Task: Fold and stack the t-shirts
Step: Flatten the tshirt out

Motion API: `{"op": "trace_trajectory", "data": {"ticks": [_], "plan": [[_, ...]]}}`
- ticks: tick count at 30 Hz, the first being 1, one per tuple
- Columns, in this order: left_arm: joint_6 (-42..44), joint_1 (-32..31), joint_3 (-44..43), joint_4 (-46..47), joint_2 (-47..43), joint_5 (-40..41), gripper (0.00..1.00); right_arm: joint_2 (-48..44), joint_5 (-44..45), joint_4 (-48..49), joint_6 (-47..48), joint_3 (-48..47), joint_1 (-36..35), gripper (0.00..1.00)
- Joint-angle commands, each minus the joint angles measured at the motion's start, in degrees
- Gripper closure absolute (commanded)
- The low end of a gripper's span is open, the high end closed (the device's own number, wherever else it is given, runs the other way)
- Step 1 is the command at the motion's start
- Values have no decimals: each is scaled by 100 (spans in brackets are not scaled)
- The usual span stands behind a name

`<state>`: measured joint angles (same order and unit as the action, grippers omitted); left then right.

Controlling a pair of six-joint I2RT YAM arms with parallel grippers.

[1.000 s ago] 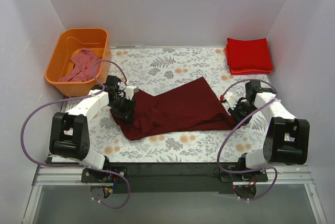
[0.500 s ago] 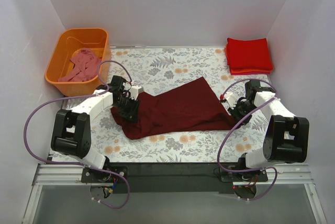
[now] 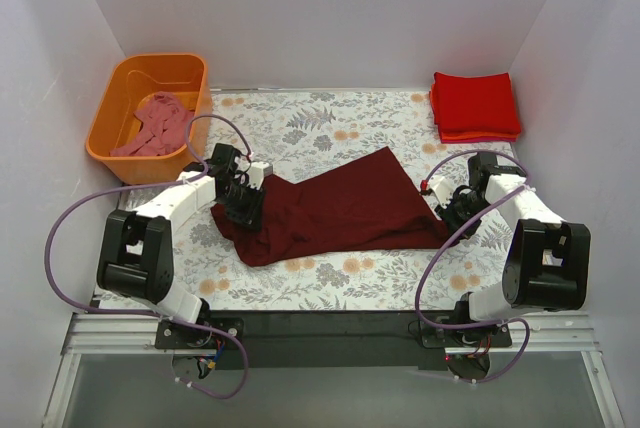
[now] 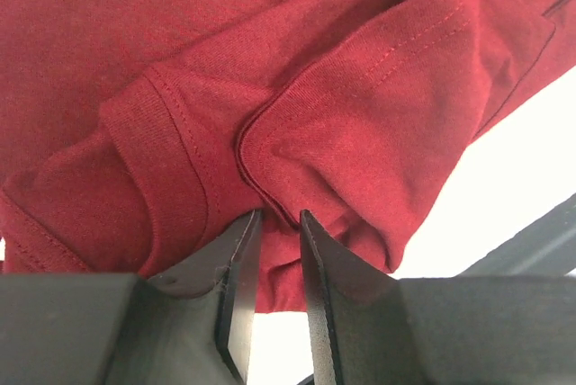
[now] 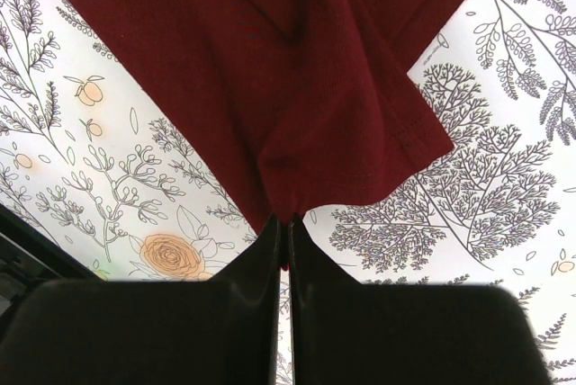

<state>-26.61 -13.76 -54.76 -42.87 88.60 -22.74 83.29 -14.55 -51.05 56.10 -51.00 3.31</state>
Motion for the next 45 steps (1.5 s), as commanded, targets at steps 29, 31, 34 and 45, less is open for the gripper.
{"op": "trace_trajectory", "data": {"ticks": [29,31,34,45], "plan": [[33,-13,-228,-300,-115,-98,66,126,-101,-178,86,-261,20,99],[68,-13,-175,-318,-123,-134,67,126,-92,-177,86,-279,20,99],[86,-4,-158,-292,-88,-160,68,135,-92,-177,86,-296,20,99],[-63,-22,-158,77,193,50,74,135,-110,-186,59,-314,20,99]]}}
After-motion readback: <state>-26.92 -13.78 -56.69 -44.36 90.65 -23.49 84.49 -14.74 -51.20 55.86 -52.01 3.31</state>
